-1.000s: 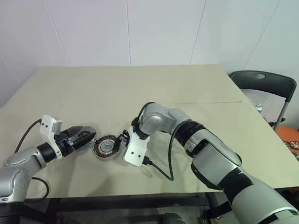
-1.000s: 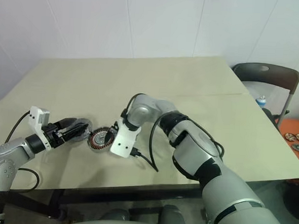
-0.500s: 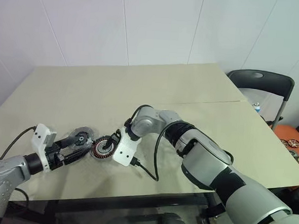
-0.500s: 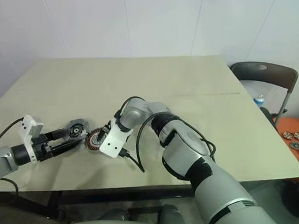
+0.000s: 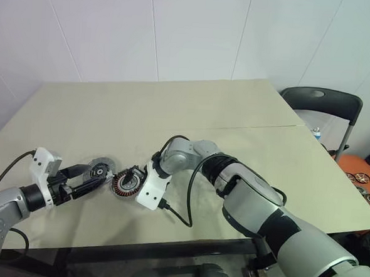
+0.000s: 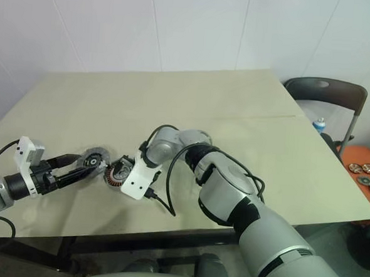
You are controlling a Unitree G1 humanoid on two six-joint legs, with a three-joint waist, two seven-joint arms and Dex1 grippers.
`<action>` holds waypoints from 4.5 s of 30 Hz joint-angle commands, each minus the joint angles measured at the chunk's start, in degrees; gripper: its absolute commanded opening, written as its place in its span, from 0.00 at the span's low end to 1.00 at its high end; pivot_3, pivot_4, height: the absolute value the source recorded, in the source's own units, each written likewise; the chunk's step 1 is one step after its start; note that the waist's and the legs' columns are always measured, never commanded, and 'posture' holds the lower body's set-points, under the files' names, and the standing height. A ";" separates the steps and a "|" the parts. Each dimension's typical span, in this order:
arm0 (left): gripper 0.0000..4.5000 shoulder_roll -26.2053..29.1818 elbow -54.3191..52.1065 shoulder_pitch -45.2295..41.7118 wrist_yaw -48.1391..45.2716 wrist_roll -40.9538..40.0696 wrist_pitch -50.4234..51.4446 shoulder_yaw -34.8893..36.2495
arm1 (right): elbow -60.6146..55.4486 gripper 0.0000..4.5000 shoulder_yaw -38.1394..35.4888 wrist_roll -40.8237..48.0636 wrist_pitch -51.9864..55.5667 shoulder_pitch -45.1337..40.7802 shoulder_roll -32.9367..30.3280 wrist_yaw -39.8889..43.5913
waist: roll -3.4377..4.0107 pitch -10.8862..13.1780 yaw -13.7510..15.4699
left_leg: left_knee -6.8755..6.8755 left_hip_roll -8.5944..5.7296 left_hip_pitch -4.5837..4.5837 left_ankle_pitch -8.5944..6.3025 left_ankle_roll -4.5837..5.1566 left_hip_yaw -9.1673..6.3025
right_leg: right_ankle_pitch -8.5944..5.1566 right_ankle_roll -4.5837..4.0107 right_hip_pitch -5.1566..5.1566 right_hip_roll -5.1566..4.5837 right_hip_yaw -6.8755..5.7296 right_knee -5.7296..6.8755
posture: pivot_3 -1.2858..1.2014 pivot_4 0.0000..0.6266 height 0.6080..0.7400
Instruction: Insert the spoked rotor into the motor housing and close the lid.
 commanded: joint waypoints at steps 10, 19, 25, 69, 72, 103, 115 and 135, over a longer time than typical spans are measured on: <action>0.90 -1.78 0.09 -1.54 1.23 0.07 -0.63 -0.28 | 0.54 1.00 0.05 -0.69 -0.51 -3.13 0.84 2.22 | -0.04 -0.02 0.14 | 0.01 0.04 0.02 0.03 -0.06 0.00 | 0.04 -0.07 0.02 0.05 0.01 0.01 | 0.52 0.00 1.00; 0.90 -2.53 -0.15 -1.86 1.91 0.03 -0.66 -0.64 | 0.47 0.64 0.11 -1.13 0.05 -3.81 1.80 2.07 | -0.05 -0.02 0.04 | -0.01 0.04 0.01 0.03 -0.06 0.00 | 0.04 -0.07 0.00 0.04 0.01 0.01 | 0.52 0.00 1.00; 0.90 -2.73 -0.30 -1.84 2.44 -0.19 -0.66 -0.47 | 0.00 0.57 -0.19 -1.35 0.07 -4.66 2.70 -0.87 | -0.05 -0.02 -0.03 | -0.04 0.07 0.01 0.03 -0.06 0.00 | 0.05 -0.08 -0.03 0.04 0.01 0.01 | 0.52 0.00 1.00; 0.90 -3.92 1.42 -5.03 2.56 0.56 -0.66 -2.42 | 0.71 0.21 0.14 -3.23 1.87 -7.93 1.77 0.18 | -0.13 -0.02 -0.17 | -0.03 0.49 0.01 -0.04 -0.31 0.10 | 0.17 -0.31 -0.09 0.58 0.08 -0.02 | 0.52 0.00 1.00; 0.90 -4.12 1.23 -4.85 2.57 0.55 -0.62 -2.39 | 1.01 0.21 0.15 -2.07 0.61 -8.55 0.76 6.52 | -0.13 -0.02 -0.12 | -0.02 0.74 0.02 -0.08 -0.43 0.11 | 0.23 -0.46 -0.09 0.76 0.08 -0.06 | 0.52 0.00 1.00; 0.90 -4.83 -1.65 -1.68 3.97 -0.29 -0.14 -1.20 | 1.85 0.21 6.45 -9.88 4.40 -6.94 5.52 -2.91 | -0.20 -0.03 -0.14 | -0.03 0.91 0.00 -0.18 -0.60 0.19 | 0.20 -0.59 -0.20 0.88 0.07 -0.04 | 0.52 0.00 1.00; 0.90 -6.69 -1.73 -1.68 5.13 0.05 -1.01 -1.90 | -0.08 0.14 10.48 -13.30 0.19 -5.35 6.57 -5.76 | -0.20 -0.03 -0.23 | -0.18 0.99 0.77 -0.22 -0.62 0.27 | 0.12 -0.69 0.50 0.94 0.10 -0.02 | 0.52 0.00 1.00; 0.90 -6.18 0.71 -3.84 4.14 0.91 -1.19 -2.59 | 3.24 0.00 -0.47 0.84 3.21 -7.86 2.98 19.17 | -0.29 0.00 0.34 | -0.11 0.98 0.68 -0.31 -0.61 0.24 | 0.08 -0.75 0.51 0.92 0.05 -0.11 | 0.52 0.00 1.00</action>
